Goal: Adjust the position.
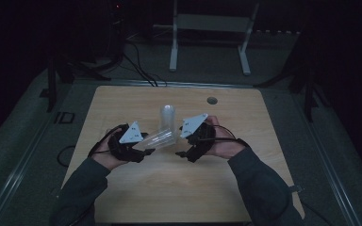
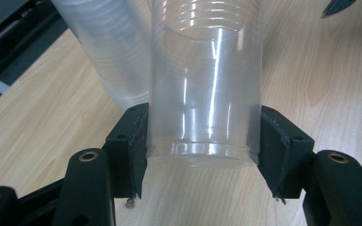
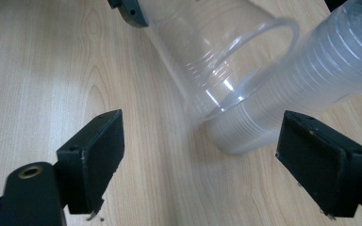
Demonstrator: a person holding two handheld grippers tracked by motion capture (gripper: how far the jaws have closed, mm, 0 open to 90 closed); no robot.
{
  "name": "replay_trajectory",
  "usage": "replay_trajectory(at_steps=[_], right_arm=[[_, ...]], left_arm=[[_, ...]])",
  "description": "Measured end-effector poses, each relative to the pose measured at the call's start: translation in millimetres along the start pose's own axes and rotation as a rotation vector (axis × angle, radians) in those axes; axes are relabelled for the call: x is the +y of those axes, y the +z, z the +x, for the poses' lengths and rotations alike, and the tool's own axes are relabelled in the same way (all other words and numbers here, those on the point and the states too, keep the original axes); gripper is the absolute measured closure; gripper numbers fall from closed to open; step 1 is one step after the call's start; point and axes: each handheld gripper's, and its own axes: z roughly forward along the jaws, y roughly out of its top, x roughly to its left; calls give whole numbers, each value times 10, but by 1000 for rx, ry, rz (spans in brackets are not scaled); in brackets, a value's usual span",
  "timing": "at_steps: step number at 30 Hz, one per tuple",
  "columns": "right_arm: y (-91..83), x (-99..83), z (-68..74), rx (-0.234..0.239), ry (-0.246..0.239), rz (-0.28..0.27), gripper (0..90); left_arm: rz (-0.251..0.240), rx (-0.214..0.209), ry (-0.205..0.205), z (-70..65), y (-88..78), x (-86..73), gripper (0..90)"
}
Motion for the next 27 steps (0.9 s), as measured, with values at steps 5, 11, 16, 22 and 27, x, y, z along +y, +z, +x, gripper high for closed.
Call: replay_trajectory(at_steps=[5,11,16,22,27], right_arm=[[6,-9,2,3,11,-2,154],[19,-28,-2,3,22,-7,154],[31,-45,-14,1,35,-10,154],[38,-36,-16,-8,44,-10,158],[48,-32,-12,-15,53,-18,167]], left_arm=[[-18,21,-16,9,-9,-4,410],[-45,52,-36,26,-16,-24,410],[-67,71,-53,35,-34,-39,410],[-121,78,-87,62,-79,-53,410],[-155,96,-110,79,-117,-67,410]])
